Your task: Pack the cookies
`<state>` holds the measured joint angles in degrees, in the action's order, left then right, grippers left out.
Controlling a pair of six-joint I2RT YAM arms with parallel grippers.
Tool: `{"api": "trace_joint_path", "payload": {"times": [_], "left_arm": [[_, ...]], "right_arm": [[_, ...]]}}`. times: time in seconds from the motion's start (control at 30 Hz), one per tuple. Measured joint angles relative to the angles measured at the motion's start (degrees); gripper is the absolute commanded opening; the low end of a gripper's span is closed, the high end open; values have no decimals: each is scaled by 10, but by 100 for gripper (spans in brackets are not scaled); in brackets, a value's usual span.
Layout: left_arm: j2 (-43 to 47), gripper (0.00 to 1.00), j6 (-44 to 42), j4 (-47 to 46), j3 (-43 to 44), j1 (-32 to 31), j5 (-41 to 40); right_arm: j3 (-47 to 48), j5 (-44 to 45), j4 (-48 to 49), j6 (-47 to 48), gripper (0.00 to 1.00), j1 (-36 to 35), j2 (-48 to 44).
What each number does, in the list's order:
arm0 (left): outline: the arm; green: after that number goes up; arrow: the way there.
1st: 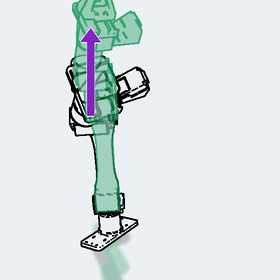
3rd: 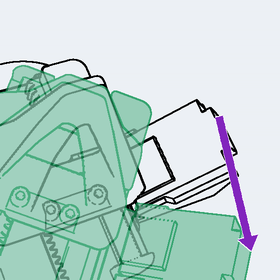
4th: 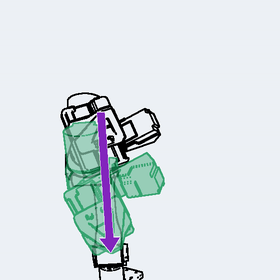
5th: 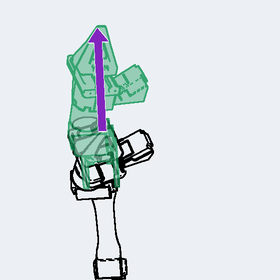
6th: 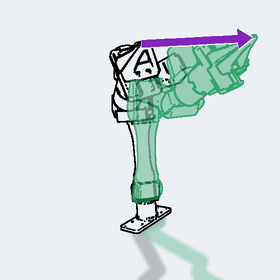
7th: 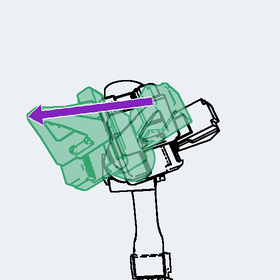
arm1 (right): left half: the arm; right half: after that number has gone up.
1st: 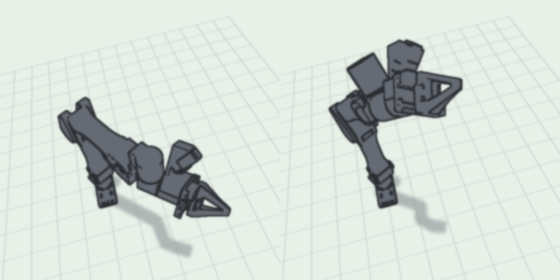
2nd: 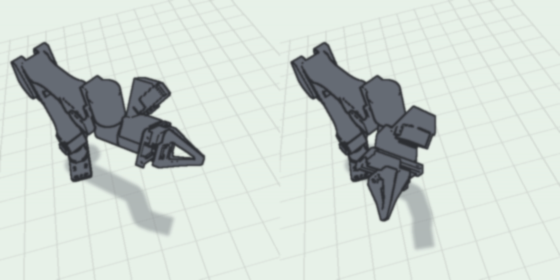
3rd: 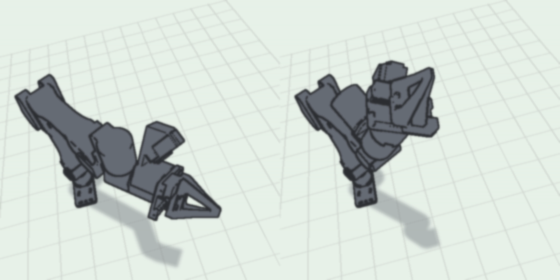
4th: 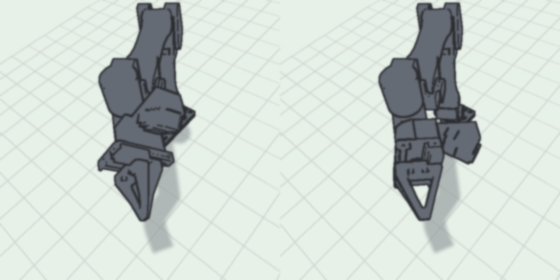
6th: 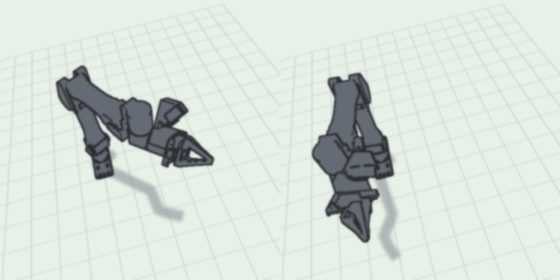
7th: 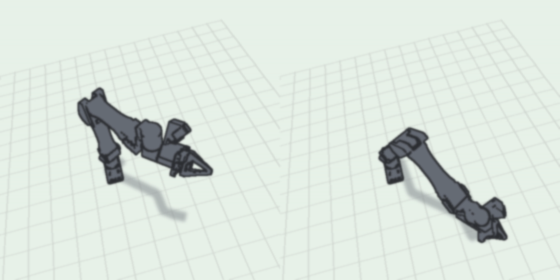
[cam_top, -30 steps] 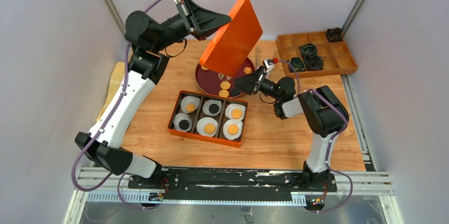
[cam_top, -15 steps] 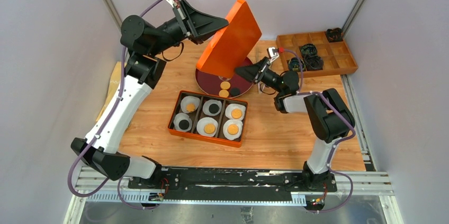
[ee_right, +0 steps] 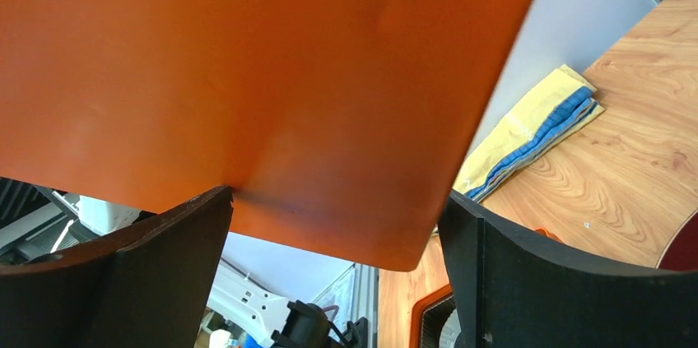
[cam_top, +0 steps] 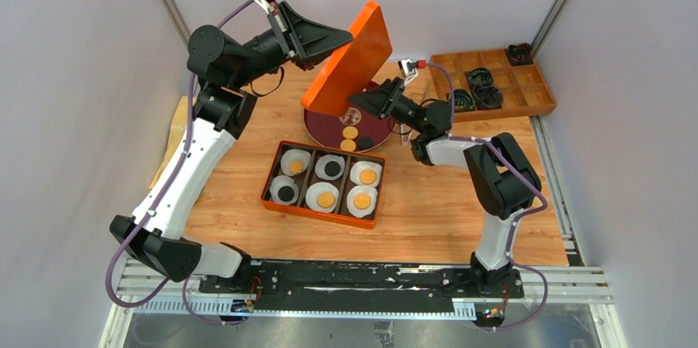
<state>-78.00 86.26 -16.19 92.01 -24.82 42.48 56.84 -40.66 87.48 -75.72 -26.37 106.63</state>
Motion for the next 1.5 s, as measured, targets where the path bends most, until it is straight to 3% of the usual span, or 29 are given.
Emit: {"api": "trace_joint_path", "payload": {"times": [0.4,0.9,1.5], "left_arm": [[-3,0,29,-31,16,50,10],[24,0,22,-102,-123,114,-10],[19,0,-86,-184,-298,141,-74]], "right_arm": [[-89,28,-41,47,97,-2,-113],[-198,97,-156,69,92,15,-220],[-243,155,-399,130,87,43,-317]]}}
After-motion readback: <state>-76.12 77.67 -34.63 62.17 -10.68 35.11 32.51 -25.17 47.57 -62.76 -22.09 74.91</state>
